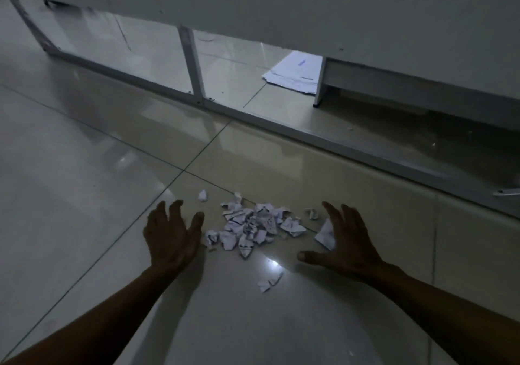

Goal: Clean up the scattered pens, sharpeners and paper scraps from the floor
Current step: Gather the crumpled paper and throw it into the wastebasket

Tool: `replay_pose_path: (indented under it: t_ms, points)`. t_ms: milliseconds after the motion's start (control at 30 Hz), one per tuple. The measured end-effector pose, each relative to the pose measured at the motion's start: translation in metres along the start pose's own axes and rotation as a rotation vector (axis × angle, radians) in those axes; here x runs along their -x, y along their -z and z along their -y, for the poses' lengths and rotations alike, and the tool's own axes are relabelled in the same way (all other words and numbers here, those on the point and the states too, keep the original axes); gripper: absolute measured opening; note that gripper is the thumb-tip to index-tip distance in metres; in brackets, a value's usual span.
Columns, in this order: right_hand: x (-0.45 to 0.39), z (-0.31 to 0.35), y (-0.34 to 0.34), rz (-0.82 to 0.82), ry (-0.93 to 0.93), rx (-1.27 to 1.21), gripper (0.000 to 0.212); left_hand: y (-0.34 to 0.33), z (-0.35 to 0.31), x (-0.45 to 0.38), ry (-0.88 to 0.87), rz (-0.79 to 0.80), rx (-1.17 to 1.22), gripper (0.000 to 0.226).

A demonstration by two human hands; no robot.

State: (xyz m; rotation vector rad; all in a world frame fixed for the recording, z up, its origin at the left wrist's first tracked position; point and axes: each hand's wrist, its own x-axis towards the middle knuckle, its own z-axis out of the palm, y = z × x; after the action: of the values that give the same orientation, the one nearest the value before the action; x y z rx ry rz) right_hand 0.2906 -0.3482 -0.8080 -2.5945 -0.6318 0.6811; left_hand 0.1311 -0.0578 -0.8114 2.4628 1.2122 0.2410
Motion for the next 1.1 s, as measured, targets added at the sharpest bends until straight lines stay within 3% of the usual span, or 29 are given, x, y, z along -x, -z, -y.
replay_pose_path:
  t_ms: [133, 267, 500, 633, 800, 967, 1100]
  points:
    - [-0.011, 0.012, -0.023, -0.061, 0.015, -0.069, 0.139, -0.005, 0.034, -0.022, 0.078, 0.004, 0.069, 0.08]
    - [-0.02, 0.027, -0.039, -0.049, 0.11, -0.054, 0.136, -0.016, 0.046, -0.043, 0.049, 0.062, 0.1, 0.085]
    - [-0.031, 0.057, -0.053, 0.003, 0.308, 0.003, 0.14, -0.045, 0.015, -0.067, -0.203, 0.229, 0.011, 0.078]
    - [-0.035, 0.069, -0.062, 0.026, 0.407, 0.054, 0.149, -0.053, -0.002, -0.069, -0.429, 0.313, -0.034, 0.097]
    - [-0.04, 0.084, -0.075, -0.002, 0.498, 0.01, 0.153, -0.06, -0.021, -0.045, -0.464, 0.393, 0.064, 0.07]
    - [-0.048, 0.095, -0.082, -0.018, 0.491, -0.069, 0.156, -0.073, -0.029, -0.021, -0.533, 0.354, 0.199, 0.07]
    - [-0.063, 0.096, -0.089, -0.072, 0.521, -0.072, 0.136, -0.079, -0.034, -0.002, -0.593, 0.312, 0.397, 0.067]
